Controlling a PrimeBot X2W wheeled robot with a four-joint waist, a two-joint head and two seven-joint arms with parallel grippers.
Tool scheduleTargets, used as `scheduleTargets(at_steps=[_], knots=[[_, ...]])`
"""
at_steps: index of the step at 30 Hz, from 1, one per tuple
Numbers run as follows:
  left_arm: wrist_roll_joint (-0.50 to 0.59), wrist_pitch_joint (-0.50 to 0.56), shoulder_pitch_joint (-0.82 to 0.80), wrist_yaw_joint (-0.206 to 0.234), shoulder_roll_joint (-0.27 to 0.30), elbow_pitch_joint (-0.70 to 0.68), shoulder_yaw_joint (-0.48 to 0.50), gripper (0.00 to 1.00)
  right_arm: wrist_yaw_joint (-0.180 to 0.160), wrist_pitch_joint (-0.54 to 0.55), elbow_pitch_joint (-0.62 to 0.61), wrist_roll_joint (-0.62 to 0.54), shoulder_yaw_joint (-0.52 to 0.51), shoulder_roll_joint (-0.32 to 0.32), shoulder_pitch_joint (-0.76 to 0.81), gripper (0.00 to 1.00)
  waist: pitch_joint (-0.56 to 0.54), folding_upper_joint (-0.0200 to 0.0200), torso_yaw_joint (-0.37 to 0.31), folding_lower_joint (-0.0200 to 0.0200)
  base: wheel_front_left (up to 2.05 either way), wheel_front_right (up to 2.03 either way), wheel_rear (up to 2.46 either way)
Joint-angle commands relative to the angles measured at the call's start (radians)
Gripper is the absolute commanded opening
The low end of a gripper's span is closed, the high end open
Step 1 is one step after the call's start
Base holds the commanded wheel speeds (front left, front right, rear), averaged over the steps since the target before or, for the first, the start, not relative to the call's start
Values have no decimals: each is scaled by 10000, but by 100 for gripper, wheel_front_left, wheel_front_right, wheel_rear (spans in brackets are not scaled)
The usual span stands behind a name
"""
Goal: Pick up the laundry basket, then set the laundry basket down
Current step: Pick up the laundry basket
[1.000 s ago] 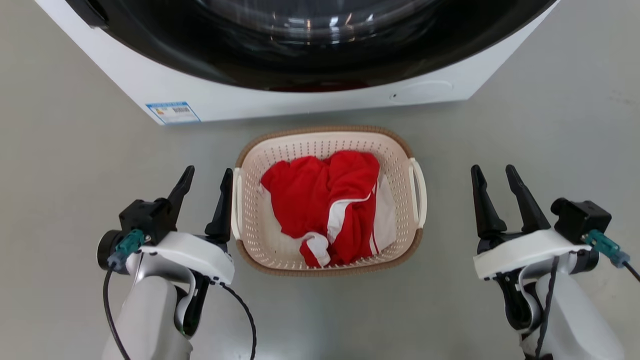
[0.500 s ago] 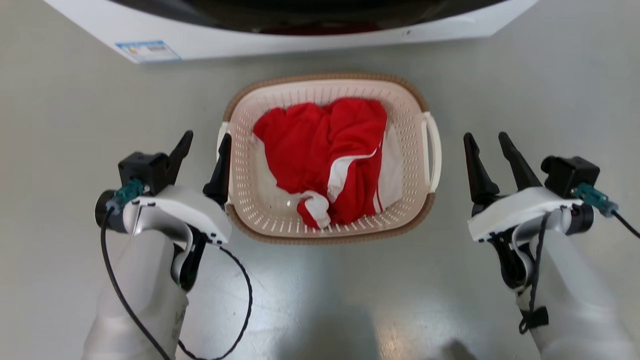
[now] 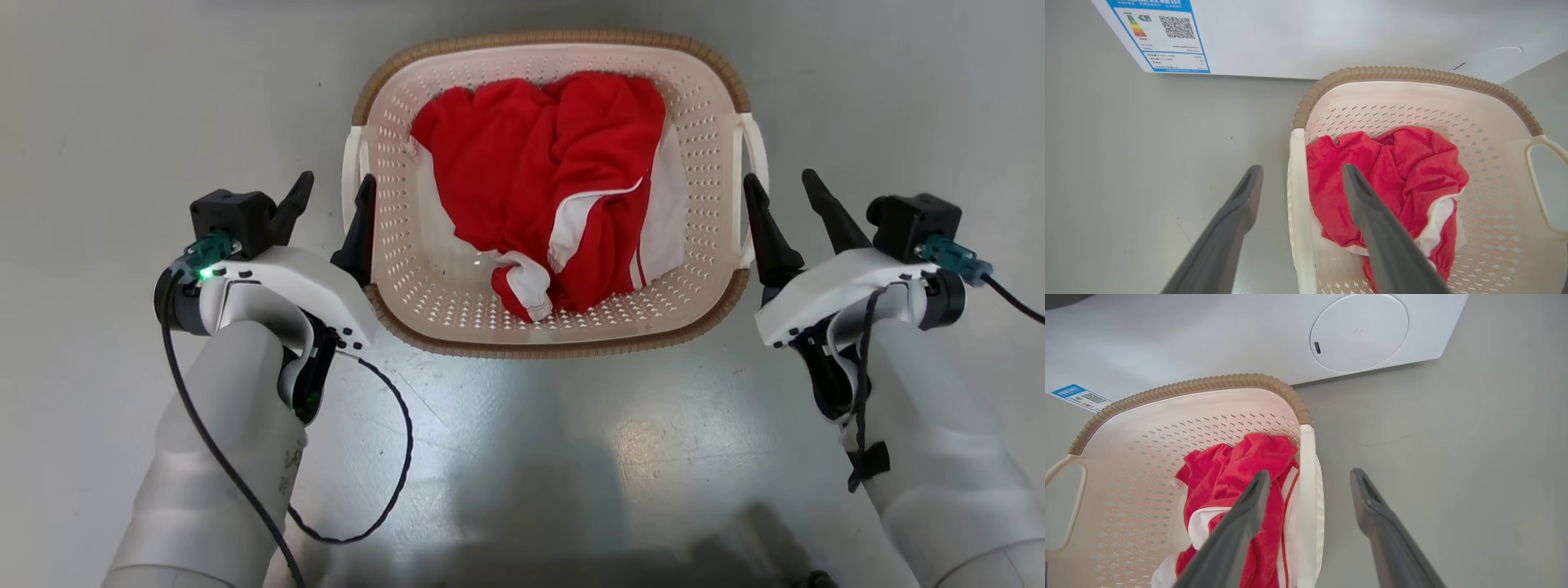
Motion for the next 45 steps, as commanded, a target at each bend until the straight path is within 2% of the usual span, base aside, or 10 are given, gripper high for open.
scheduleTargets(at_steps=[1,11,23,26,27,28,29,31,32,45], knots=[[-196,-61,-106,-60,287,58,38,100,2,-111,121,171,341,129,83,100,167,0,5,0,0,0,0],[-1126,-61,-994,-60,311,1397,-1057,100,2,-111,1103,485,1008,190,-732,100,704,0,28,0,0,0,0],[-1896,-61,-1627,-60,428,2036,-1876,100,2,-111,1320,807,1527,240,-1231,100,1146,0,3,0,0,0,0],[-2074,-61,-1751,-60,456,2134,-2069,73,2,-111,1451,924,1644,256,-1326,100,1200,0,12,0,0,0,0],[-2132,-61,-1783,-60,466,2156,-2120,51,2,-111,1484,960,1672,263,-1351,85,1207,0,13,0,0,0,0],[-2189,-61,-1811,-60,475,2174,-2168,43,2,-111,1515,997,1700,271,-1371,47,1213,0,15,0,0,0,0],[-2247,-61,-1835,-60,480,2193,-2214,33,2,-111,1542,1032,1733,273,-1390,44,1216,0,18,0,0,0,0],[-2355,-61,-1870,-60,486,2243,-2312,11,2,-111,1597,1113,1821,280,-1420,1,1207,0,17,0,0,0,0],[-2405,-61,-1882,-60,486,2268,-2365,0,2,-111,1620,1152,1865,284,-1432,0,1194,0,14,0,0,0,0],[-3113,-51,-1626,-60,387,2833,-3048,0,2,-111,1875,1680,2433,299,-1211,0,143,0,-113,0,0,0,0]])
